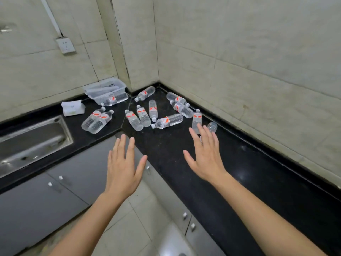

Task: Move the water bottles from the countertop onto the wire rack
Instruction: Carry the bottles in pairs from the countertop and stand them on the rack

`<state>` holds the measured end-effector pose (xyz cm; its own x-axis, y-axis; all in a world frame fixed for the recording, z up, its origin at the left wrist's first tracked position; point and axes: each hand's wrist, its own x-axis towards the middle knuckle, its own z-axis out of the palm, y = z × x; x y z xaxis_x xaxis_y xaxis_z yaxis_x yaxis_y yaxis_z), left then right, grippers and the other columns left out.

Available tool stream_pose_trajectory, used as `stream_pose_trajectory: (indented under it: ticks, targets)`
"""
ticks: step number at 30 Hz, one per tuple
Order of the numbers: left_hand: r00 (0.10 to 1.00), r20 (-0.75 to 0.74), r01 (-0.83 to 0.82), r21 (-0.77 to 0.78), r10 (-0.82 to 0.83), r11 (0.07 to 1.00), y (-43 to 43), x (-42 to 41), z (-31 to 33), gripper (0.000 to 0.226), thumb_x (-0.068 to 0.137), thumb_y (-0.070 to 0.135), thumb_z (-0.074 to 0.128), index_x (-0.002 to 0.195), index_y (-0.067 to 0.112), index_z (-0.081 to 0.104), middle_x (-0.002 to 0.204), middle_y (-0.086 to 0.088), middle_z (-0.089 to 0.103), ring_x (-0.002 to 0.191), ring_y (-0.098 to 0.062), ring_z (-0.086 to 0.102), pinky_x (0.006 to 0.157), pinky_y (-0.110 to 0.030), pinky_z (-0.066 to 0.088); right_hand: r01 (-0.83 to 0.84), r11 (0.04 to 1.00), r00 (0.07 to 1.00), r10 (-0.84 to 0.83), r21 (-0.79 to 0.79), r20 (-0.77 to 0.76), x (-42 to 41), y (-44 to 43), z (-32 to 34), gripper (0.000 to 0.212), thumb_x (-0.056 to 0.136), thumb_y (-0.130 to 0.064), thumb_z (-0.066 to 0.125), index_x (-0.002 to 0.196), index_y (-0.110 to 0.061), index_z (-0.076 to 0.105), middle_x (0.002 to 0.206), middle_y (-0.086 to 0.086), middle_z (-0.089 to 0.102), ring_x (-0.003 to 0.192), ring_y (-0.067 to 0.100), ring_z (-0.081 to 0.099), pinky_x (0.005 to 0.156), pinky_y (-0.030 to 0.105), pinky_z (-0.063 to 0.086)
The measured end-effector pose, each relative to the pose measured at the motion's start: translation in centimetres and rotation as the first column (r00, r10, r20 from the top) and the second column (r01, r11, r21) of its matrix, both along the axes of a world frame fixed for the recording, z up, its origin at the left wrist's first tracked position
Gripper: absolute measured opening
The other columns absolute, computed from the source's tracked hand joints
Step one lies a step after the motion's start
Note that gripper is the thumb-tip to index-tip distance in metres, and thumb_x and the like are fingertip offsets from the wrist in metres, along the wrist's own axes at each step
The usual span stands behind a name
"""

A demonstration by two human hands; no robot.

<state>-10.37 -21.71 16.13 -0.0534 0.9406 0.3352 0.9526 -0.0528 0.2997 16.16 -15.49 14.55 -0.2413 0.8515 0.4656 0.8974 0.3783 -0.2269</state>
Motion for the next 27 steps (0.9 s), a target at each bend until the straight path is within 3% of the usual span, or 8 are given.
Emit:
stream_pose_trajectory:
  ticks: [8,10,13,17,20,24,27]
  targets:
    - [0.999,-0.012,-0.045,-0.156,0.043,0.987,15.5,-5.3,-3.5,0.074,0.102,0.058,0.032,0.161,0.016,0.018,0.171,-0.01,0.009,0.158,-0.028,0.01,0.126,-0.05,0.02,-0.032,0.99,0.999,0.034,-0.138,0.01,-6.2,17.8,-3.9,0.073,0.095,-0.038,0.063,0.156,-0.009,0.034,0.164,0.019,0.028,0.154,0.037,0.025,0.124,0.057,0.018]
    - [0.999,-0.018,-0.039,-0.17,0.037,0.985,19.9,-6.9,-3.4,0.075,0.101,0.057,0.037,0.161,0.015,0.02,0.17,-0.011,0.011,0.157,-0.029,0.012,0.126,-0.049,0.02,-0.025,0.986,1.0,0.028,-0.166,0.013,-7.5,22.0,-3.8,0.072,0.096,-0.039,0.061,0.157,-0.011,0.033,0.165,0.018,0.027,0.154,0.035,0.024,0.125,0.054,0.014]
    - [0.999,-0.027,-0.041,-0.203,0.036,0.978,25.4,-9.0,-3.5,0.072,0.102,0.052,0.044,0.159,0.012,0.026,0.169,-0.014,0.018,0.156,-0.031,0.018,0.125,-0.049,0.023,-0.007,0.979,1.0,0.011,-0.204,0.018,-9.3,27.0,-4.1,0.073,0.093,-0.036,0.064,0.156,-0.011,0.036,0.164,0.018,0.03,0.153,0.035,0.027,0.124,0.055,0.021]
    - [0.992,0.099,-0.048,-0.32,0.084,0.946,30.6,-10.9,-4.8,0.075,0.102,0.049,0.047,0.16,0.009,0.023,0.168,-0.013,0.019,0.156,-0.028,0.017,0.126,-0.041,0.017,0.025,0.953,0.998,-0.009,-0.303,0.055,-11.0,31.2,-5.3,0.079,0.09,-0.033,0.067,0.158,-0.011,0.033,0.164,0.017,0.03,0.153,0.035,0.027,0.124,0.057,0.022]
    - [0.988,0.123,-0.035,-0.409,0.092,0.912,35.5,-12.7,-6.8,0.079,0.1,0.049,0.05,0.159,0.005,0.021,0.166,-0.015,0.024,0.155,-0.03,0.02,0.124,-0.045,0.024,0.036,0.928,0.998,-0.014,-0.371,0.062,-11.7,34.6,-6.9,0.082,0.09,-0.027,0.065,0.16,-0.011,0.027,0.167,0.017,0.024,0.155,0.034,0.024,0.124,0.056,0.02]
    - [0.939,0.271,-0.025,-0.561,0.212,0.828,42.7,-14.8,-10.6,0.072,0.096,0.041,0.064,0.151,0.005,0.033,0.152,-0.018,0.045,0.141,-0.036,0.042,0.11,-0.046,0.037,0.074,0.82,0.996,-0.028,-0.568,0.09,-12.7,38.8,-9.2,0.091,0.091,-0.018,0.06,0.164,-0.015,0.006,0.171,0.012,0.007,0.157,0.031,0.012,0.126,0.048,0.018]
    - [0.871,0.322,-0.054,-0.69,0.373,0.722,48.1,-16.4,-14.5,0.083,0.09,0.053,0.065,0.149,0.004,0.031,0.149,-0.022,0.046,0.136,-0.041,0.046,0.108,-0.051,0.042,0.104,0.709,0.993,-0.033,-0.698,0.114,-13.8,41.3,-11.4,0.1,0.087,-0.008,0.061,0.164,-0.018,-0.003,0.172,0.01,0.0,0.157,0.031,0.013,0.12,0.04,0.028]
